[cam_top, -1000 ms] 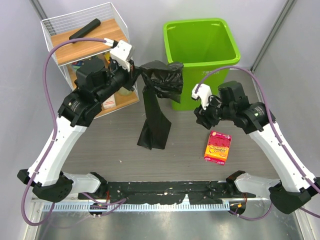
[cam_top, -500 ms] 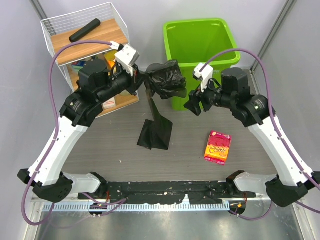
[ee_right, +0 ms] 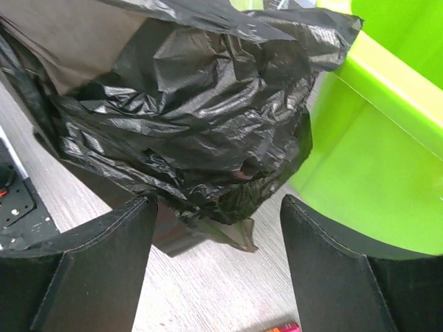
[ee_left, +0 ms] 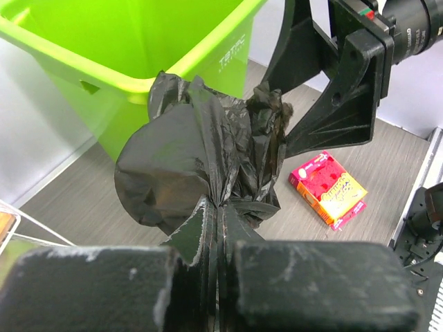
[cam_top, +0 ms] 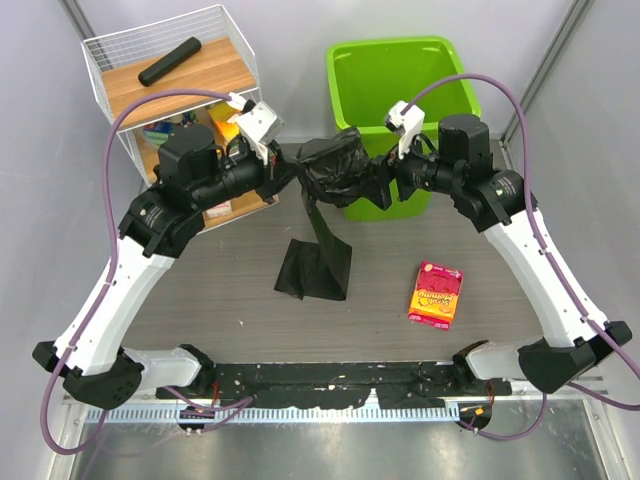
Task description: Put the trash bags into the trash bin
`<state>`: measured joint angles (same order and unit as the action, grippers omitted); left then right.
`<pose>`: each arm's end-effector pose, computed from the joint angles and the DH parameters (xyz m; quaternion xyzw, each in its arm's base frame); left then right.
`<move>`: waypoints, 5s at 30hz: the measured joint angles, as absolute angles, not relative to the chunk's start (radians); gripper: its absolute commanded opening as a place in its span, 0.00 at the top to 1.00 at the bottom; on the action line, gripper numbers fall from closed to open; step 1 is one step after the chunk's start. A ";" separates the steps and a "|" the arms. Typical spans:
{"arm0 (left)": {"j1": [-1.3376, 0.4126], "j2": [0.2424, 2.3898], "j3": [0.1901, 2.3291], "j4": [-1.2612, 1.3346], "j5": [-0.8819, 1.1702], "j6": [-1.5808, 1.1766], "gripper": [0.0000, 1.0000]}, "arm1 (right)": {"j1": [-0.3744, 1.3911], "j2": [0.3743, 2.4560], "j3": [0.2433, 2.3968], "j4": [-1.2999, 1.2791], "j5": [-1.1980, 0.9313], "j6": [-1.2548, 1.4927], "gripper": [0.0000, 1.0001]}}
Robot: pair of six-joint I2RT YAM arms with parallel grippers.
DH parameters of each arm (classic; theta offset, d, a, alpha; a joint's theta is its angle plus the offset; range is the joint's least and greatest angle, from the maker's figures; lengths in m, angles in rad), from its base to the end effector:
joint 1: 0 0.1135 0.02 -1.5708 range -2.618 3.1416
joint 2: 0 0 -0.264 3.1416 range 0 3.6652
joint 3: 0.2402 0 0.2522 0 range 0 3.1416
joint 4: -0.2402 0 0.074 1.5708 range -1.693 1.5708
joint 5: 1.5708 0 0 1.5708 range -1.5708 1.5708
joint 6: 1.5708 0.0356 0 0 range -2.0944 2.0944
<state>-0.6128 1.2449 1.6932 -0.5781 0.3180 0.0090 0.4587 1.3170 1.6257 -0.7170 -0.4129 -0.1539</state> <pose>0.1876 -0.1455 0.5099 0.3264 0.6745 -0.3073 0.5866 0.2328 0.1309 0.4583 -0.3540 0.7460 0.2509 0.5052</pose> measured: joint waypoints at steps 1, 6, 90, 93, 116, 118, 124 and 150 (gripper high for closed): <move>-0.613 1.245 1.691 -0.579 0.323 0.009 1.00 | 0.456 1.319 1.628 -0.713 -0.426 -0.151 0.24; -0.613 1.245 1.680 -0.582 0.344 0.009 1.00 | 0.456 1.342 1.629 -0.702 -0.534 -0.141 0.28; -0.832 1.504 1.796 -0.638 0.318 0.088 0.00 | 0.399 1.218 1.750 -0.892 -0.222 -0.302 0.99; -0.866 1.522 1.795 -0.630 0.311 0.092 0.00 | 0.399 1.218 1.759 -0.897 -0.233 -0.293 0.99; -0.883 1.617 1.816 -0.617 0.261 0.192 1.00 | 0.399 1.192 1.728 -0.923 -0.275 -0.279 0.54; -0.883 1.612 1.812 -0.618 0.255 0.194 1.00 | 0.399 1.185 1.718 -0.927 -0.276 -0.285 0.50; -0.883 1.573 1.807 -0.619 0.250 0.196 1.00 | 0.399 1.171 1.681 -0.942 -0.287 -0.306 0.48; -0.883 1.518 1.795 -0.618 0.197 0.195 1.00 | 0.399 1.081 1.448 -0.968 -0.352 -0.371 0.92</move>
